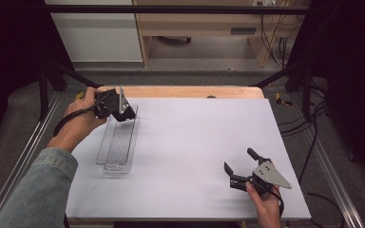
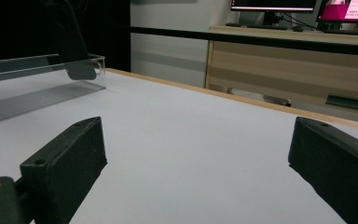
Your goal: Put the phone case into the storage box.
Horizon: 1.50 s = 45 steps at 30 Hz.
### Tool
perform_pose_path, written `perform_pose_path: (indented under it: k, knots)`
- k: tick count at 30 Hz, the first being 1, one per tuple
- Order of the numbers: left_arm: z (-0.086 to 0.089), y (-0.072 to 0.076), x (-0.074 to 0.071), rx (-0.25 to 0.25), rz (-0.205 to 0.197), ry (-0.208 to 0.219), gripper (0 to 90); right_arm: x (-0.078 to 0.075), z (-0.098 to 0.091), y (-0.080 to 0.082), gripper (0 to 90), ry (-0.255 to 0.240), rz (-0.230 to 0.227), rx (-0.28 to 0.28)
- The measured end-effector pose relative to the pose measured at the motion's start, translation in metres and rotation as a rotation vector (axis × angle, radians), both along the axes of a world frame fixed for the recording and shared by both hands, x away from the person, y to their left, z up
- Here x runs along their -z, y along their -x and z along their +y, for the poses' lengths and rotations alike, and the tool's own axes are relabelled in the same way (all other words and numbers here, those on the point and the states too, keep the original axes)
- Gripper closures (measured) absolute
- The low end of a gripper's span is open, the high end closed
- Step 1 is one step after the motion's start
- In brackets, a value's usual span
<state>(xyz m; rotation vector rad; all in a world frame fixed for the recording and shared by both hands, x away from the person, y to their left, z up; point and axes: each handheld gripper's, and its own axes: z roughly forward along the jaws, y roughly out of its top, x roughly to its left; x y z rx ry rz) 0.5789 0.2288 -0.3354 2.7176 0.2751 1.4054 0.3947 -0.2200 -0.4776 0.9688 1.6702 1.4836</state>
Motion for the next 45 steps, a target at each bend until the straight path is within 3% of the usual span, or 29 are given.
perform_pose_path:
  k: [16, 20, 26, 30, 41, 45]
  knots:
    - [-0.008, -0.007, 0.004, 0.017, -0.006, -0.034, 84.9, 0.000, 0.002, 0.001, 4.6, 0.002, -0.012, -0.006]
    - [-0.009, -0.009, 0.007, 0.022, -0.001, -0.067, 84.9, -0.001, 0.003, 0.001, 4.9, 0.005, -0.014, -0.011]
    - [-0.008, -0.011, 0.008, 0.019, 0.005, -0.072, 84.9, -0.001, 0.002, 0.001, 4.9, 0.000, -0.008, -0.011]
    - [-0.007, -0.012, 0.005, 0.030, 0.005, -0.049, 84.9, -0.001, 0.003, 0.001, 4.9, 0.004, -0.013, -0.012]
    - [-0.006, -0.013, 0.004, 0.039, 0.008, -0.109, 84.9, -0.001, 0.003, 0.001, 4.8, 0.012, -0.016, -0.018]
    - [-0.006, -0.013, 0.004, 0.047, 0.013, -0.087, 84.9, 0.000, 0.003, 0.001, 4.8, 0.012, -0.012, -0.015]
